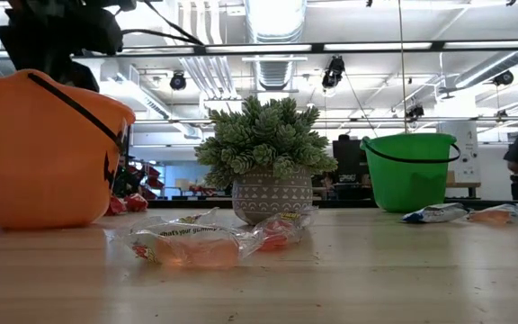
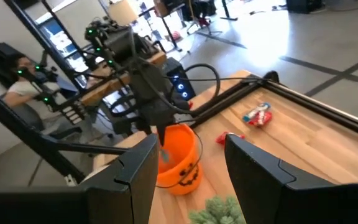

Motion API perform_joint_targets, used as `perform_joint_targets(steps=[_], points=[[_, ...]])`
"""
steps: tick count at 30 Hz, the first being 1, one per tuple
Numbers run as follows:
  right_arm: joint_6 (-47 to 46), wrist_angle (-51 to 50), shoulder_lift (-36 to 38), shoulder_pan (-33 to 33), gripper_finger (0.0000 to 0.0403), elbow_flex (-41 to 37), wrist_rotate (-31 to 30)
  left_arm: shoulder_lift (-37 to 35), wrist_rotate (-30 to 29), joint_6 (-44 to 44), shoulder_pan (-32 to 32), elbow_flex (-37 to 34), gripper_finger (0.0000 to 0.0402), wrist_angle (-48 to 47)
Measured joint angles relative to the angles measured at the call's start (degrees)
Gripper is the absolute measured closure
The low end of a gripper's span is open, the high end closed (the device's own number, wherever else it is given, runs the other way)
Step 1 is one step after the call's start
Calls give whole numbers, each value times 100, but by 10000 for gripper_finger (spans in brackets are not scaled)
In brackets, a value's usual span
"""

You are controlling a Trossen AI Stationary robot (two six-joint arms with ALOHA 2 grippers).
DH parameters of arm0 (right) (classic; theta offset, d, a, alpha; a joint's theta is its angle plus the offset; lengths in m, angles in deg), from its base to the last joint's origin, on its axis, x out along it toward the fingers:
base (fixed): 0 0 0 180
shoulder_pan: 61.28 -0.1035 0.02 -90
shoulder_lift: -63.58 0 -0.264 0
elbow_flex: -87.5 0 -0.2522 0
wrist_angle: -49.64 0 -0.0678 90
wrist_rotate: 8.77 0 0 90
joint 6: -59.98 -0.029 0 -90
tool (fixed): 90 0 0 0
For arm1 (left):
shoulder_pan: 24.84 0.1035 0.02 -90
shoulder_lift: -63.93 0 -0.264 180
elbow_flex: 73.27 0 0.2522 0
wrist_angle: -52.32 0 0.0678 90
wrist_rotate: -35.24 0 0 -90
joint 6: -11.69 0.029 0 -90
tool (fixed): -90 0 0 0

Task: Sort candy
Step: Put the blue gummy into the orange bucket, then put the red candy into the green bucket

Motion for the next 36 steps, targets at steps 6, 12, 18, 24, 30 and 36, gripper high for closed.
perform_joint_targets(steps=[6, 12, 18, 24, 30, 36], points=[[0, -10, -130, 3, 227, 0, -320, -7, -1, 65, 0, 148, 301, -1], [4, 15, -306, 240, 227, 0, -595, -87, -160, 266, 0, 372, 274, -112], [-142, 5, -555, 627, 227, 0, -565, -416, -800, 531, 1, 512, 271, -277], [-316, 1, -674, 1056, 219, 0, 222, -817, -1239, 604, 0, 688, 271, -268], [-392, 10, -675, 1426, 188, -2, 357, -1038, -1644, 793, 0, 931, 271, -167], [-382, 29, -709, 1753, 171, -2, 356, -1082, -2371, 1073, 0, 1137, 271, 55]])
